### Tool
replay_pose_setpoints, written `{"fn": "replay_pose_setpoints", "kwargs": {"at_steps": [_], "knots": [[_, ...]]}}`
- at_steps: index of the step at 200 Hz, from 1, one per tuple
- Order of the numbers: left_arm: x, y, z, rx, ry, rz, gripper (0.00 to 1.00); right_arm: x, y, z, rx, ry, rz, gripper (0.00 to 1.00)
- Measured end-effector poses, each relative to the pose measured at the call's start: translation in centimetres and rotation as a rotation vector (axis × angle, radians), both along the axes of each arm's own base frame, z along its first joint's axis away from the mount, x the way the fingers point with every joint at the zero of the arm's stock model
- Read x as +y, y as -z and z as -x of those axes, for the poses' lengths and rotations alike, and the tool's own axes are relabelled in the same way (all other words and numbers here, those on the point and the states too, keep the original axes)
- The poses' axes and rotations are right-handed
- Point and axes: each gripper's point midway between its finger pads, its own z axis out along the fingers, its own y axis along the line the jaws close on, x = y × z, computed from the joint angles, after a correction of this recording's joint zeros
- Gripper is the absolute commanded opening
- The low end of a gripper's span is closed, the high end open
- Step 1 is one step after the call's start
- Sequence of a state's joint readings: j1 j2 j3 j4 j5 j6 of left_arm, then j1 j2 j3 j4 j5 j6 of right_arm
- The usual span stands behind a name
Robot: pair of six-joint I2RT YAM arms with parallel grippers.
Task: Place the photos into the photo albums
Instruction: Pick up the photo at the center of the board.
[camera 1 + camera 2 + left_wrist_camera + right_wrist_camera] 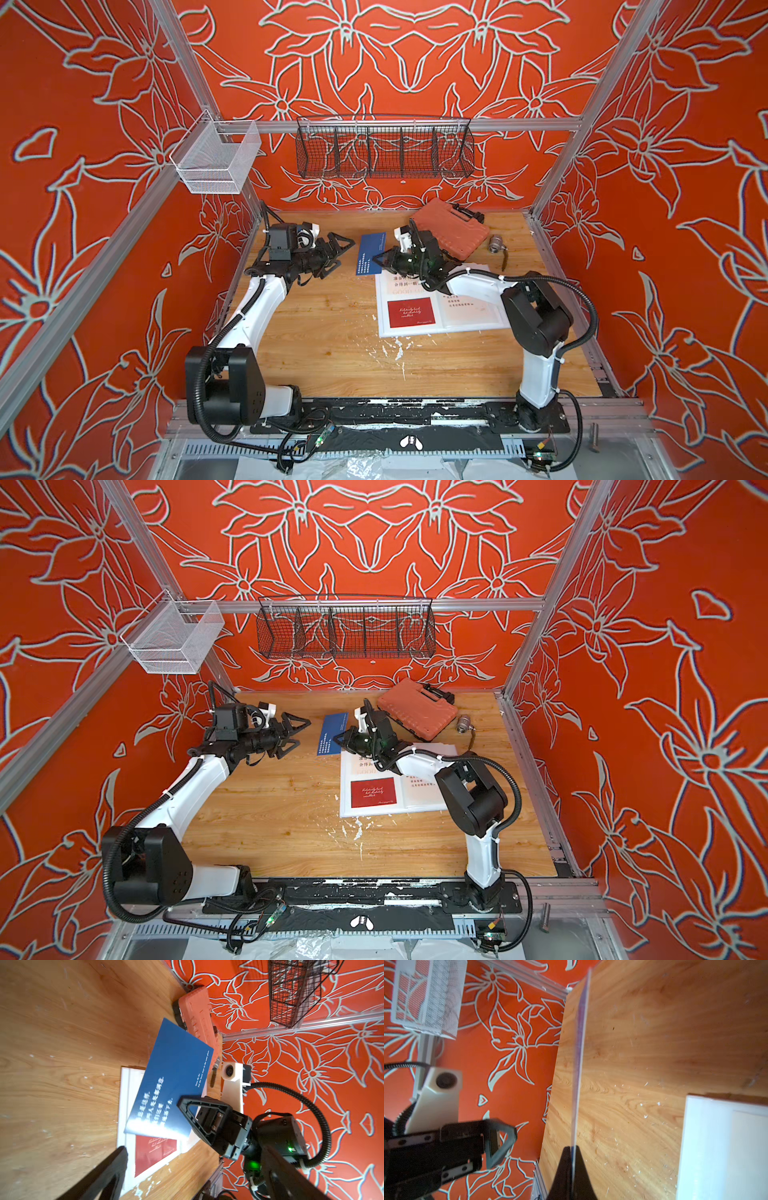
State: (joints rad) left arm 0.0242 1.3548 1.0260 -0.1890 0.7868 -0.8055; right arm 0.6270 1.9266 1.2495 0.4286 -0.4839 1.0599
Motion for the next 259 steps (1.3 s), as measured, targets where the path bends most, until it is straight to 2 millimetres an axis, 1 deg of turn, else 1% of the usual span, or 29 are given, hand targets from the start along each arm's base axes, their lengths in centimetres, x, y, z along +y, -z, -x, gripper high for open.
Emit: {"fn": "replay_pose_setpoints", "kwargs": {"at_steps": [18, 40, 67, 83, 99, 119, 146, 163, 189, 205, 231, 259], "knots": [[-1.1, 0.6, 0.1, 0.029, -0.009, 0.042, 0.97, -0.6, -0.5, -1.0, -0.017, 0.050, -0.019, 0.04], [-2.1, 0.7, -0.2, 0.036, -0.026, 0.081, 0.97, -0.9, -2.1, -1.9, -0.050, 0.099, -0.072, 0.04], [-3.4, 0.6, -1.7, 0.019, -0.045, 0.140, 1.00, -1.3, -3.9, -2.4, -0.075, 0.148, -0.149, 0.04], [-4.5, 0.8, -2.7, 0.014, -0.044, 0.161, 0.96, -1.5, -4.5, -2.7, -0.080, 0.166, -0.181, 0.04], [-5.7, 0.7, -3.5, 0.001, -0.035, 0.173, 0.90, -1.7, -4.9, -2.8, -0.086, 0.186, -0.202, 0.04], [-6.6, 0.3, -3.9, -0.021, -0.032, 0.187, 0.79, -2.3, -5.1, -2.6, -0.082, 0.210, -0.218, 0.04], [-7.2, -0.5, -4.4, -0.057, -0.041, 0.206, 0.56, -3.0, -5.7, -2.6, -0.086, 0.246, -0.247, 0.04], [-7.5, -0.8, -4.8, -0.067, -0.052, 0.221, 0.46, -3.4, -5.9, -2.8, -0.085, 0.272, -0.267, 0.04], [-8.0, -0.7, -5.2, -0.079, -0.056, 0.227, 0.37, -4.0, -6.0, -3.1, -0.073, 0.304, -0.297, 0.04], [-8.0, -0.4, -5.5, -0.078, -0.062, 0.229, 0.33, -4.1, -6.2, -3.3, -0.067, 0.317, -0.316, 0.04], [-8.3, -0.2, -6.1, -0.082, -0.062, 0.232, 0.24, -4.4, -6.7, -3.5, -0.060, 0.340, -0.348, 0.04], [-8.7, -0.5, -6.3, -0.100, -0.055, 0.232, 0.15, -4.5, -6.6, -3.5, -0.048, 0.349, -0.359, 0.04]]}}
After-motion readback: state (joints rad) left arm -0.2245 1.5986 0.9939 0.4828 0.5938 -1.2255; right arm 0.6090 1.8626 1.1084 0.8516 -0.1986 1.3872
